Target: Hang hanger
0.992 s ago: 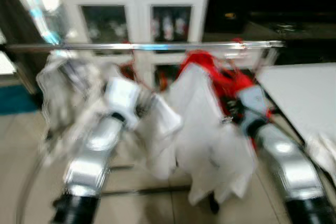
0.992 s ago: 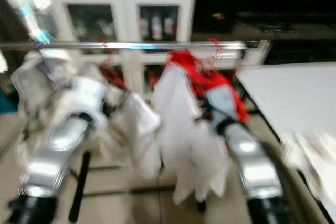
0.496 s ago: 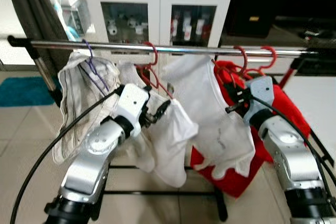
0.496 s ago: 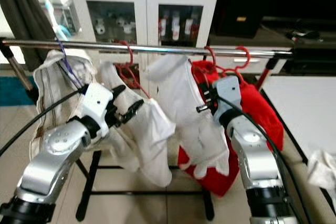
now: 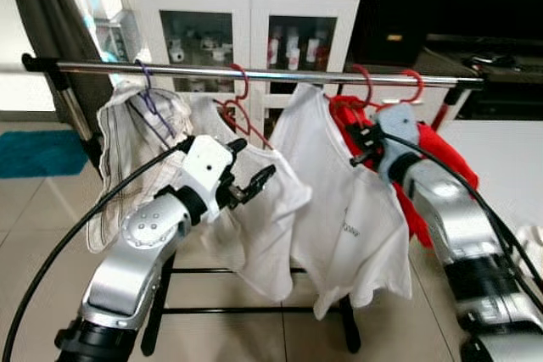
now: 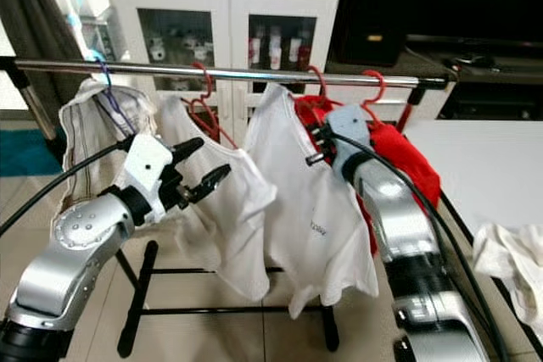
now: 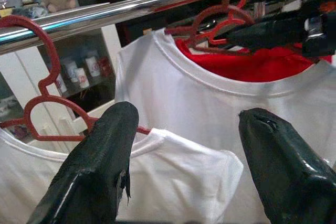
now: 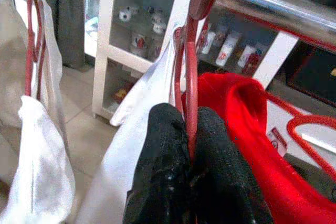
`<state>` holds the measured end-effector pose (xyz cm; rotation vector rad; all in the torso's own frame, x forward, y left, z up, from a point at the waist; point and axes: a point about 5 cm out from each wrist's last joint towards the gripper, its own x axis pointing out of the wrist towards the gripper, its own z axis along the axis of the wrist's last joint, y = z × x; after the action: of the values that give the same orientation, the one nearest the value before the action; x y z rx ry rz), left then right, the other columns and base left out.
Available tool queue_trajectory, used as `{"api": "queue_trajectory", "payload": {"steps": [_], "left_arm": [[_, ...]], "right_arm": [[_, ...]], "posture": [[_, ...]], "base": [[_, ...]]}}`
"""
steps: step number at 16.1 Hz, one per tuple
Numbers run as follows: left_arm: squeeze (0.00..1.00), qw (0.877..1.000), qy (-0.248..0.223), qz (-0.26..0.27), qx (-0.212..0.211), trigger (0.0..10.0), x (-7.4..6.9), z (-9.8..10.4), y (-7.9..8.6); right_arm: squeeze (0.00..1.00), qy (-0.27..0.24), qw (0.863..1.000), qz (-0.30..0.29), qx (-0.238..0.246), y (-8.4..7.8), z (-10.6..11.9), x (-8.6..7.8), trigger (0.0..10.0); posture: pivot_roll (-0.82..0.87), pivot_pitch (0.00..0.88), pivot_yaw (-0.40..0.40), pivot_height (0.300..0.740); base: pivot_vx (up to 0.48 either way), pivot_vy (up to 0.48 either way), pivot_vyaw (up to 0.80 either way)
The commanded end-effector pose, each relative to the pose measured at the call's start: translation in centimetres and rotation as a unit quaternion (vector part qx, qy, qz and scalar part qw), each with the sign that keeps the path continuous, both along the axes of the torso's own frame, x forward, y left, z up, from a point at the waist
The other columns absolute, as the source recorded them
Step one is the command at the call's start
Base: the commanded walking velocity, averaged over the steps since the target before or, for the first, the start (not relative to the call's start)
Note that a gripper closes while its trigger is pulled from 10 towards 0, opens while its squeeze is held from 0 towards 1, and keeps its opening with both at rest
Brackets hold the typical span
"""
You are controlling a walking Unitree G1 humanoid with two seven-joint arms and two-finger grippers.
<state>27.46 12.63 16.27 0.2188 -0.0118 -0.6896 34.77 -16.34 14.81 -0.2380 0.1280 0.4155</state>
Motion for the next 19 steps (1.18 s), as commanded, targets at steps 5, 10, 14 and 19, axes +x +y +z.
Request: {"api": "queue_trajectory", "payload": {"steps": [5,10,14,19], "left_arm": [[0.0,1.0,-0.006,-0.016,0.002,10.0,-0.2,0.6,0.0],[0.0,1.0,-0.002,-0.023,0.006,10.0,-0.8,0.6,0.1],[0.0,1.0,0.0,-0.025,0.007,10.0,-1.0,0.7,0.1],[0.0,0.999,0.001,-0.038,0.005,10.0,-1.4,0.8,-0.1]], "right_arm": [[0.0,0.014,1.0,0.002,-0.022,1.7,1.2,3.2,10.0],[0.0,0.04,0.998,-0.003,-0.045,3.2,2.0,5.3,10.0],[0.0,0.067,0.996,-0.035,-0.052,3.2,1.9,5.8,10.0],[0.0,0.095,0.993,-0.046,-0.056,2.4,1.1,5.6,10.0]], "posture": [[-0.08,0.0,-0.033,0.74],[-0.06,0.0,-0.046,0.74],[-0.05,0.0,-0.06,0.74],[-0.05,0.0,-0.065,0.74]], "base": [[0.0,0.0,0.0],[0.0,0.0,0.0],[0.0,0.0,0.0],[0.0,0.0,0.0]]}}
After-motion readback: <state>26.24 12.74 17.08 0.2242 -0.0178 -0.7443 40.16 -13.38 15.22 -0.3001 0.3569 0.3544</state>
